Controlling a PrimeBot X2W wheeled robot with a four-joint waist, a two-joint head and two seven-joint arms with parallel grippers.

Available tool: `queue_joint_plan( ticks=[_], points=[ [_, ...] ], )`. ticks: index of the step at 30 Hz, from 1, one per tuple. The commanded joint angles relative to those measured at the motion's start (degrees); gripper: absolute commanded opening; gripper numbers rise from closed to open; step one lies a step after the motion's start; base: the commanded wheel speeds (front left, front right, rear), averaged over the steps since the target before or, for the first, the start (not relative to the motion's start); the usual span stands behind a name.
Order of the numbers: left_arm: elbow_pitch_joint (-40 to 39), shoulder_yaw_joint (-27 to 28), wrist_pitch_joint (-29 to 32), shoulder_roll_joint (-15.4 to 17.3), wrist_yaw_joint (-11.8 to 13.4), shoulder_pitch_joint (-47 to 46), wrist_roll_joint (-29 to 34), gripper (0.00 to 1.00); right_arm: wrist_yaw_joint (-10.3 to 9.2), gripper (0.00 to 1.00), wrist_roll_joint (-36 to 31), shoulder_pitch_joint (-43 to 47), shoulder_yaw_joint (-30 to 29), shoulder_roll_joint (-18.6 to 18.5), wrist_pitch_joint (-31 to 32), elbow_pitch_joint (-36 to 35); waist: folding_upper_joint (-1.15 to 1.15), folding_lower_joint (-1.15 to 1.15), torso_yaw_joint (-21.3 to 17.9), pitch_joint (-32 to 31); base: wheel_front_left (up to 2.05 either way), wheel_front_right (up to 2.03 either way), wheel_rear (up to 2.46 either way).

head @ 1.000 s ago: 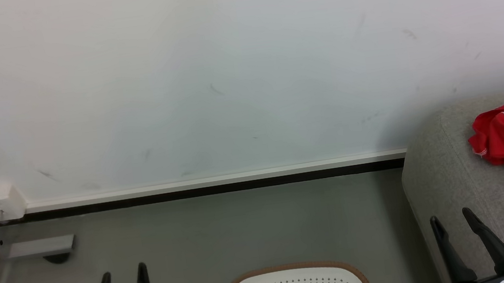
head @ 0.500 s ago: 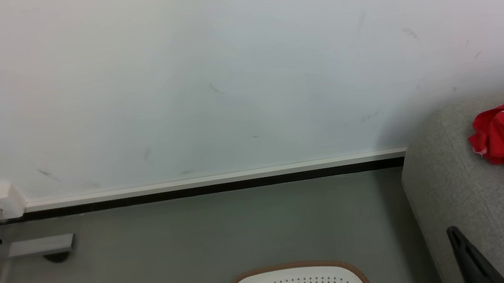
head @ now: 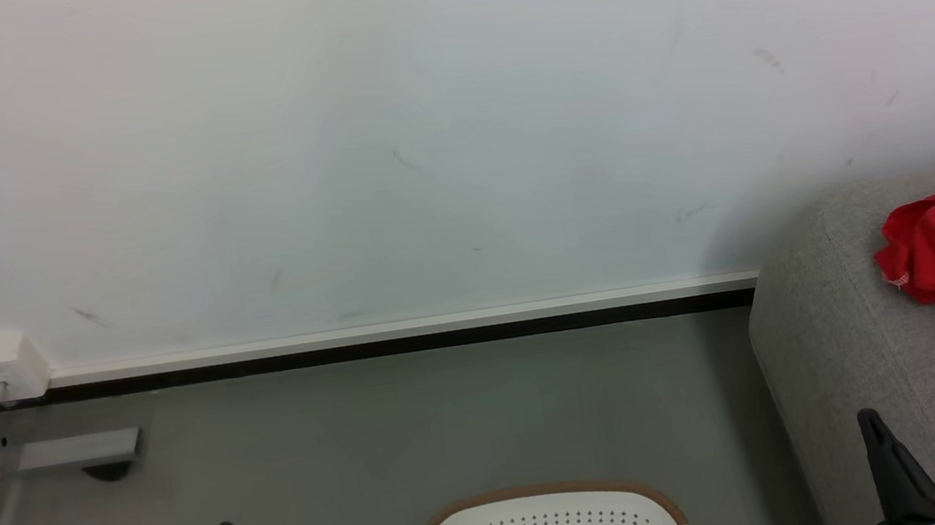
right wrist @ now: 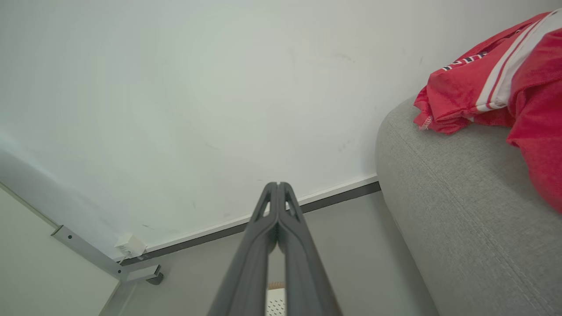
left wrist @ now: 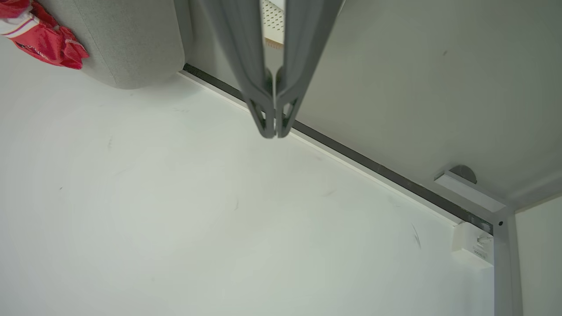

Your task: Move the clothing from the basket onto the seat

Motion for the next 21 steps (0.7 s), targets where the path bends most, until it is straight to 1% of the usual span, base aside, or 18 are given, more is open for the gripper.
queue_joint_plan(
  ticks=[1, 21],
  points=[
    [-1.02, 0.4, 0.44, 0.18, -0.4, -1.67, -2.32, 0.0, -0.02, 0.0, 1.95, -1.72, -0.86, 0.0, 0.42, -1.02, 0.0, 0.0, 0.04, 0.03, 0.0, 0.0, 0.0],
    [-1.32, 1.77, 4.74, 0.0, -1.68, -3.14, -17.86, 0.0, -0.05, 0.0, 15.64, -2.43, -4.62, 1.4, 4.67, -1.72, 0.0, 0.0, 0.56, 0.51, 0.0, 0.0, 0.0]
  ],
)
